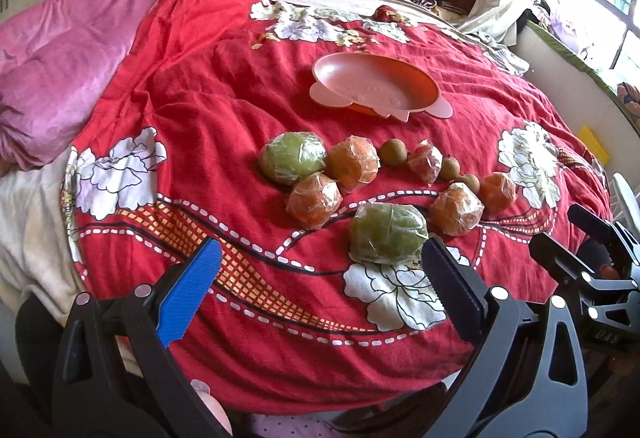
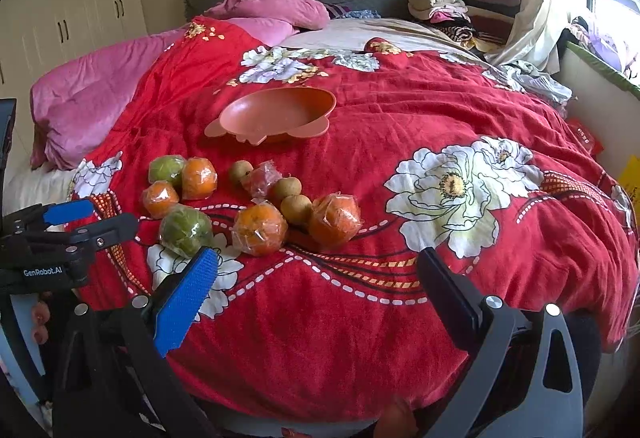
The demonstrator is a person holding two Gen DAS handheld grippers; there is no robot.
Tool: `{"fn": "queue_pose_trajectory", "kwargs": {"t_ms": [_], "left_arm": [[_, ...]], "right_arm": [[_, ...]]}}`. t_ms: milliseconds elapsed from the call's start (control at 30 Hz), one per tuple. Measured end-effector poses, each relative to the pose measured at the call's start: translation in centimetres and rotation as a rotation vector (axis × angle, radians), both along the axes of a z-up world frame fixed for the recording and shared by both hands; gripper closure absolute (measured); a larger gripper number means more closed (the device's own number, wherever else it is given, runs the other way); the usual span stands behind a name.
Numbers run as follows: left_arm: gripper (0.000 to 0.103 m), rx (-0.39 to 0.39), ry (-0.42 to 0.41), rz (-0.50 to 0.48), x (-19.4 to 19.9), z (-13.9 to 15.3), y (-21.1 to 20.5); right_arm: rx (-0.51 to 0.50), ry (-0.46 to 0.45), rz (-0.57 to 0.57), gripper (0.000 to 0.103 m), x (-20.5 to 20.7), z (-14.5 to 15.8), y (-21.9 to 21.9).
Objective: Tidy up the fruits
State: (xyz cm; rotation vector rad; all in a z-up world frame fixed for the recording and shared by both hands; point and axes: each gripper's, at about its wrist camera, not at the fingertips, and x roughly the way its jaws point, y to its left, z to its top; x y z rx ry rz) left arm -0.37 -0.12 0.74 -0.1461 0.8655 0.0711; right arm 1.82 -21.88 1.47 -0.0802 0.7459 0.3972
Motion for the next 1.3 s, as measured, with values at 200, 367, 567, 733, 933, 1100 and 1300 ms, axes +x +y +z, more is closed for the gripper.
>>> {"fn": "queue_pose_trajectory", "kwargs": {"t_ms": [200,367,567,733,933,1100,1300], "left_arm": [[0.009,0.0,0.001,-0.003,0.0,0.2,0.2],[0.009,-0.004,0.001,-0.004,0.0,0.2,0.3],[0.009,0.0,0.001,-0.003,0.0,0.2,0.2],[0.009,-0.001,0.0,-0.002,-0.1,0.2,0.2],[0.009,-0.004,0.004,0.001,-0.1,0.2,0.3],[0.009,-0.004,0.014,0.006,0.0,-0.2,0.8],[0.009,-0.023,0.038,0.002,0.4,-0.9,1.3]], "right_arm": [[-0.004,-0.001,-0.002,0.004,0.0,0.0,0.0],[-0.003,0.0,-0.002,0.004,0.0,0.0,0.0],[-0.005,-0.002,-0.004,0.004,-0.1,0.0,-0.1],[-0.004,-0.001,-0.003,0.004,0.0,0.0,-0.1],[-0.004,-0.002,-0.004,0.004,0.0,-0.1,-0.1],[-0.005,0.003,-0.008,0.004,0.1,-0.2,-0.4],[-0.005,0.013,-0.019,0.004,0.6,-0.5,-0.7]]}}
